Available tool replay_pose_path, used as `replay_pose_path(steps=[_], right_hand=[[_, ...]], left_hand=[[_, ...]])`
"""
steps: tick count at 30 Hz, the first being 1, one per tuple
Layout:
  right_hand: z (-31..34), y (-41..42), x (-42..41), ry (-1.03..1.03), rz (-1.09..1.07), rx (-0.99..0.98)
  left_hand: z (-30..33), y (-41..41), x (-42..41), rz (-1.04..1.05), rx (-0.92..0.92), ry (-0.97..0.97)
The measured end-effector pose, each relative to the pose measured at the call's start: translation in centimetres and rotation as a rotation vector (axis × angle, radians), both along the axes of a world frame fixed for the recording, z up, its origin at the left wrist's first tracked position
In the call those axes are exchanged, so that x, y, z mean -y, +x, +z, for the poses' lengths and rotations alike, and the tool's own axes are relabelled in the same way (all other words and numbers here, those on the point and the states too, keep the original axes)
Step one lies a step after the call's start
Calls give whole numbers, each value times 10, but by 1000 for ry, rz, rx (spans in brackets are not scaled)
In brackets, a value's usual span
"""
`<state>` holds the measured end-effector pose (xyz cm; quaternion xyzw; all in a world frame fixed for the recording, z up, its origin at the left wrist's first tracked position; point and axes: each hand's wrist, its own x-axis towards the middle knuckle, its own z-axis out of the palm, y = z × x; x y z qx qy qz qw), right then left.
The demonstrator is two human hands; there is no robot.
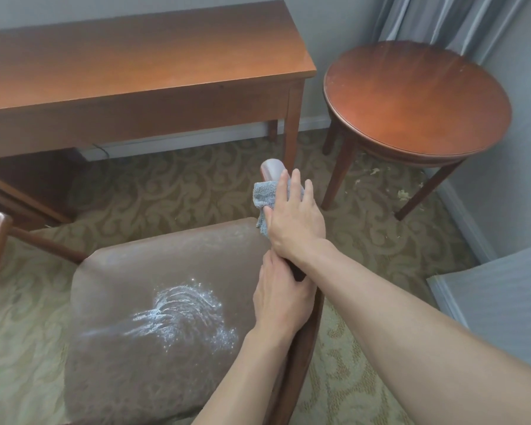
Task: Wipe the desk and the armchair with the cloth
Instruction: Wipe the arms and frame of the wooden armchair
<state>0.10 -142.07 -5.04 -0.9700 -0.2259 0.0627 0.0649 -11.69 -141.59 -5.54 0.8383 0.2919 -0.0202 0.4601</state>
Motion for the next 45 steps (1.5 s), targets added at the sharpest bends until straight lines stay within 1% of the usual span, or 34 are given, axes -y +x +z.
replay_pose_path(steps=[7,11,14,16,18,20,24,26,30,32,36,37,39,42,45], right_hand=[[0,33,-13,103,38,-35],[8,66,-34,186,3,-115],[8,91,-43,374,-78,-245],[8,100,-38,550,-151,-429],[5,100,-27,749,-205,-591],[2,89,-13,883,-253,-697],[-4,64,21,952,-301,-907],[-5,50,34,989,-317,-982],[-11,14,59,1095,-389,-992],[-12,-6,69,1129,-430,-994],[-14,-54,94,1315,-577,-1142],[-14,-70,101,1337,-599,-1184],[-16,-101,112,1324,-621,-1236],[-10,-124,118,1303,-658,-1177],[6,-117,113,1325,-733,-1130]], left_hand=[[1,21,-6,129,52,-78],[5,18,-4,170,-16,-49],[5,19,-3,170,45,-13],[7,19,-2,142,100,26],[8,19,-1,112,117,62],[8,21,-2,93,114,82],[11,23,0,78,81,108],[12,23,1,76,59,125],[9,23,0,83,35,132],[9,24,0,77,25,171],[15,16,7,62,-45,299],[16,10,11,50,-43,297],[20,-10,18,20,-12,230],[29,-51,27,-34,25,188],[38,-96,26,-108,-11,201]])
